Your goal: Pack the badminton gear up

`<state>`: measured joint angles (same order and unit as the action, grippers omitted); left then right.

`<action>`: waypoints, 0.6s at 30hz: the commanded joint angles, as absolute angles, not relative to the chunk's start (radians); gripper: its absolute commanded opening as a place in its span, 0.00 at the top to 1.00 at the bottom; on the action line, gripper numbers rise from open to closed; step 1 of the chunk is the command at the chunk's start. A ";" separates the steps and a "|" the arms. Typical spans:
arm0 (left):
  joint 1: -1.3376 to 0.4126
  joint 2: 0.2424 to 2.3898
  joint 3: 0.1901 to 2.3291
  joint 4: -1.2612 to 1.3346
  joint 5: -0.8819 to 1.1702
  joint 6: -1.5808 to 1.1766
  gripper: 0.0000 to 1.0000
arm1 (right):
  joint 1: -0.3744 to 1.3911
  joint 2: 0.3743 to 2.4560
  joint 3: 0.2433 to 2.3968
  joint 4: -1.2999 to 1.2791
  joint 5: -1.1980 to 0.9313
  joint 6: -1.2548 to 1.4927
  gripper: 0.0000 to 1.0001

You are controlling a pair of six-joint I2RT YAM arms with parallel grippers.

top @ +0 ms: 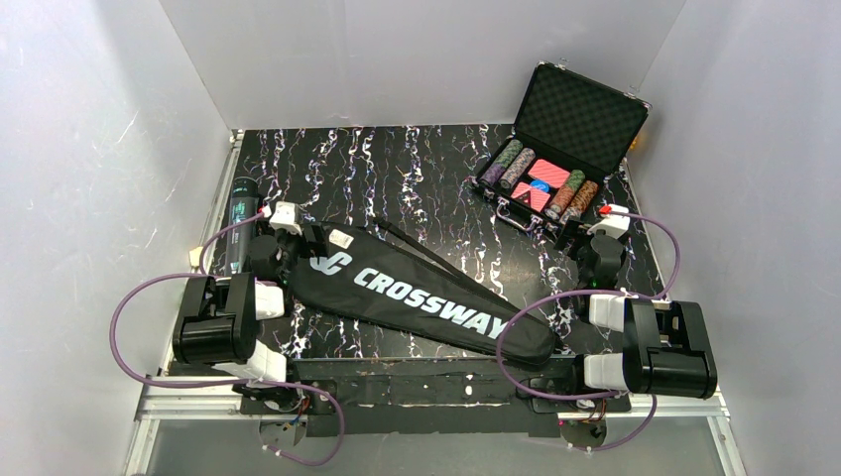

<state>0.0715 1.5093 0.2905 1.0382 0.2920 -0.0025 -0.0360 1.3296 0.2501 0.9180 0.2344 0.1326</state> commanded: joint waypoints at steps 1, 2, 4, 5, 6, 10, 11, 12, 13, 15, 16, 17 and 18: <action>0.074 1.484 0.288 1.025 0.272 0.017 0.01 | -0.037 1.312 0.246 0.985 0.223 0.131 0.09; 0.073 1.489 0.287 1.031 0.271 0.017 0.00 | -0.037 1.312 0.246 0.985 0.223 0.130 0.09; 0.074 1.485 0.290 1.019 0.270 0.019 0.01 | -0.037 1.312 0.246 0.985 0.222 0.131 0.09; 0.073 1.487 0.291 1.020 0.267 0.020 0.01 | -0.037 1.312 0.246 0.985 0.223 0.131 0.09; 0.073 1.488 0.291 1.024 0.268 0.019 0.00 | -0.037 1.312 0.247 0.985 0.223 0.131 0.09; 0.073 1.488 0.289 1.026 0.267 0.020 0.01 | -0.037 1.312 0.246 0.985 0.223 0.131 0.09; 0.072 1.487 0.289 1.024 0.266 0.020 0.00 | -0.037 1.312 0.246 0.985 0.223 0.130 0.09; 0.072 1.487 0.290 1.022 0.266 0.020 0.01 | -0.037 1.312 0.246 0.985 0.223 0.131 0.09; 0.073 1.488 0.290 1.023 0.265 0.021 0.00 | -0.037 1.312 0.246 0.985 0.223 0.130 0.09; 0.073 1.488 0.291 1.022 0.265 0.020 0.01 | -0.037 1.312 0.246 0.985 0.224 0.132 0.09; 0.073 1.488 0.293 1.021 0.265 0.019 0.01 | -0.037 1.312 0.246 0.985 0.224 0.131 0.08; 0.073 1.489 0.294 1.018 0.265 0.019 0.01 | -0.036 1.312 0.246 0.985 0.223 0.130 0.08; 0.073 1.492 0.298 1.013 0.265 0.017 0.01 | -0.036 1.312 0.247 0.985 0.222 0.132 0.08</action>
<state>0.0715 1.5093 0.2901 1.0233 0.2764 0.0048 -0.0360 1.3293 0.2497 0.9230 0.2249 0.1326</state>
